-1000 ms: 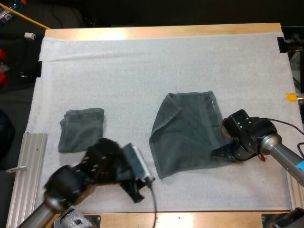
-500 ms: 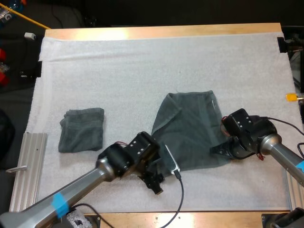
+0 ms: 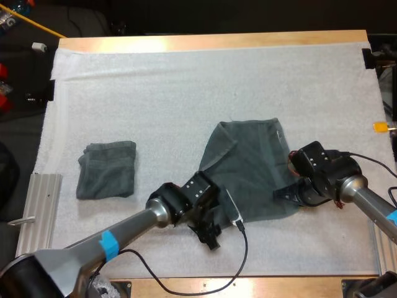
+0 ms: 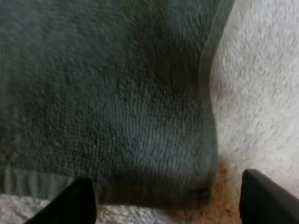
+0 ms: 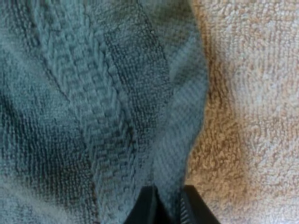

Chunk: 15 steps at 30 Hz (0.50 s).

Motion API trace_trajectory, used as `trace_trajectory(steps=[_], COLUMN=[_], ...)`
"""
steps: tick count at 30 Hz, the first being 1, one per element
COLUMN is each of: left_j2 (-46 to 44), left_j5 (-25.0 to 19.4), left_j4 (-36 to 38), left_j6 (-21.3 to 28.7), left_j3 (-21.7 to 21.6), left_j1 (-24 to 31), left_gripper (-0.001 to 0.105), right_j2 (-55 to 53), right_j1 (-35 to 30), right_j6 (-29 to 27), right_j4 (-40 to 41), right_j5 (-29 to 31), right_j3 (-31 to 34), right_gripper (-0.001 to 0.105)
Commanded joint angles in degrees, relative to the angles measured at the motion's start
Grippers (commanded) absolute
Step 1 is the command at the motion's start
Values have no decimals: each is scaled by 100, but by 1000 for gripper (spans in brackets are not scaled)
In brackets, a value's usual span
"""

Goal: Pick towel from pile, fold and stack

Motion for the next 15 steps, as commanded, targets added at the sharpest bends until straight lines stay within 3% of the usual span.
trace_trajectory(steps=[1, 7, 15], left_j2=[46, 343, 355], left_j5=[-131, -469, -515], left_j4=[-50, -134, -134], left_j6=[76, 106, 90], left_j3=[3, 3, 3], left_j1=[-87, -281, -281], left_gripper=[61, 58, 7], right_j2=[-45, -45, -45], right_j1=[5, 5, 5], right_j6=[36, 36, 36], right_j4=[-47, -117, -116], right_j5=[37, 37, 37], right_j3=[-13, -13, -13], right_gripper=[0, 0, 0])
